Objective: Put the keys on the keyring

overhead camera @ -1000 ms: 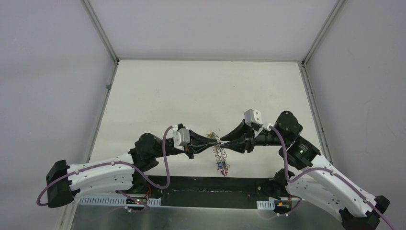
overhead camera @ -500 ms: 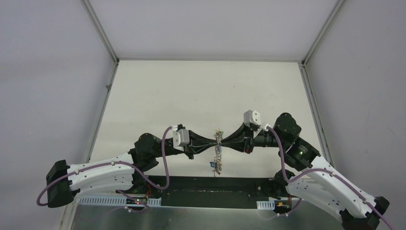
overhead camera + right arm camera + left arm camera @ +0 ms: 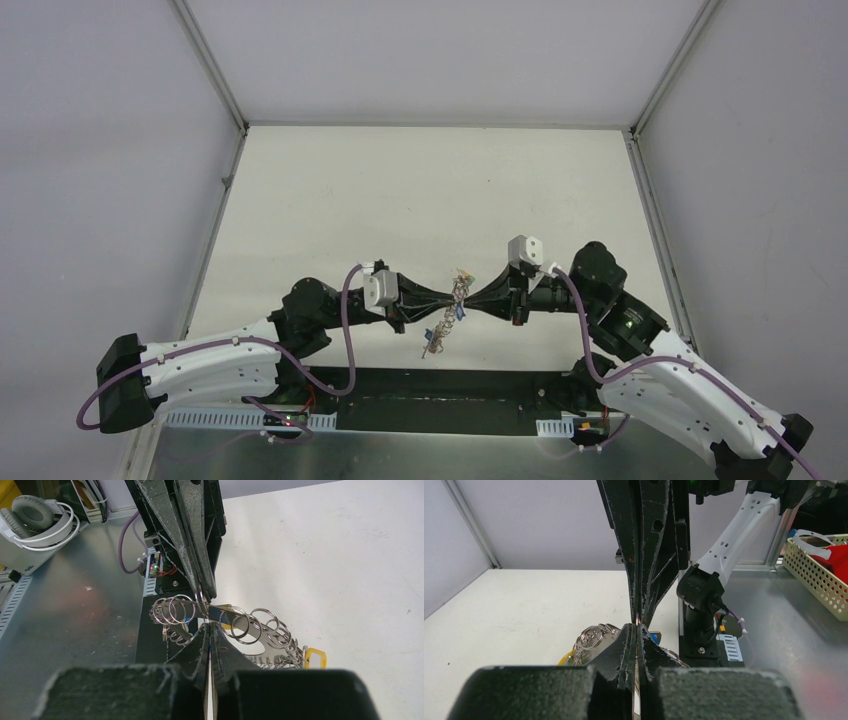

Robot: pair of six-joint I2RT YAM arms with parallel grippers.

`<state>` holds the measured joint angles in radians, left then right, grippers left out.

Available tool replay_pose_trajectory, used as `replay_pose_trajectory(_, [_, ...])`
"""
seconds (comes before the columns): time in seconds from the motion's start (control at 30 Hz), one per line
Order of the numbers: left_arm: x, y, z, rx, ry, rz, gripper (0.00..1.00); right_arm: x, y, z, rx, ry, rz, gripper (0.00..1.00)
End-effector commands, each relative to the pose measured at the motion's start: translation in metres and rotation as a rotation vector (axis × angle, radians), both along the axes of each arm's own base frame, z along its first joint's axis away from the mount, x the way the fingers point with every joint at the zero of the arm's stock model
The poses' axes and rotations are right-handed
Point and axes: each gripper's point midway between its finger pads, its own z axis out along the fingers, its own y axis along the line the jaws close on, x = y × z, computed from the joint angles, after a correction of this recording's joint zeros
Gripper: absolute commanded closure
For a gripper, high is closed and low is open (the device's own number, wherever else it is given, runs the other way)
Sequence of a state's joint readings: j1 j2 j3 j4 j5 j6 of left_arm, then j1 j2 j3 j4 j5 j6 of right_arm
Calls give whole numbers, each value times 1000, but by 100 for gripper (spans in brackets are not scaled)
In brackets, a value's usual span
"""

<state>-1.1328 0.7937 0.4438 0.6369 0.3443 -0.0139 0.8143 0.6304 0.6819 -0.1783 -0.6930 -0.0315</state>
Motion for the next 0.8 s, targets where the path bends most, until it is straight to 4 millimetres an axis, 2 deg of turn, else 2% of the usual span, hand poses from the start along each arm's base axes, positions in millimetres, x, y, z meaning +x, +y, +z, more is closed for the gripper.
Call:
replay_pose_trajectory(0.0, [-13,14,52,-162,-84,-30,100,3,-5,-16,-42,22,-33,100])
replay_pose_trajectory(0.2, [-14,9,50,-160,-75,-46,100,6,0,-15,-53,40,-30,100])
replay_pose_trajectory(0.23, [-14,9,50,-160,-74,-47,100,6,1,-14,-55,43,-24,97])
replay_pose_trajectory(0.33, [-13,8,49,-159,-70,-46,100,4,3,-12,-59,43,1,67])
replay_pose_trajectory(0.43, [-11,9,47,-156,-62,-37,100,1,0,-6,-47,24,1,54])
replay_pose_trajectory(0.6, [-11,10,45,-154,-55,-31,100,-4,-11,8,26,-59,-20,49])
replay_pose_trajectory(0.77, [-11,10,45,-152,-51,-33,100,-14,-11,22,81,-129,34,47])
